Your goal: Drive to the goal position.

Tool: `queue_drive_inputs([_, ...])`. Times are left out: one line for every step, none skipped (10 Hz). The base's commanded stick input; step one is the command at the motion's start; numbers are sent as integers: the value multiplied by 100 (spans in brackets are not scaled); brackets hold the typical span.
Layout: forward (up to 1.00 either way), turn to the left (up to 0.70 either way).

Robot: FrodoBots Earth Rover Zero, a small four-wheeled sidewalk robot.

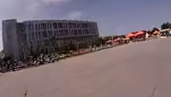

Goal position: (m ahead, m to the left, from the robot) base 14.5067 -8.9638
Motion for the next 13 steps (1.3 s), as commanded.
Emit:
queue_drive_inputs([100,27])
queue_drive_inputs([100,27])
queue_drive_inputs([100,27])
queue_drive_inputs([100,27])
queue_drive_inputs([100,27])
queue_drive_inputs([100,27])
queue_drive_inputs([100,27])
queue_drive_inputs([100,27])
queue_drive_inputs([100,0])
queue_drive_inputs([100,0])
queue_drive_inputs([100,0])
queue_drive_inputs([100,0])
queue_drive_inputs([100,18])
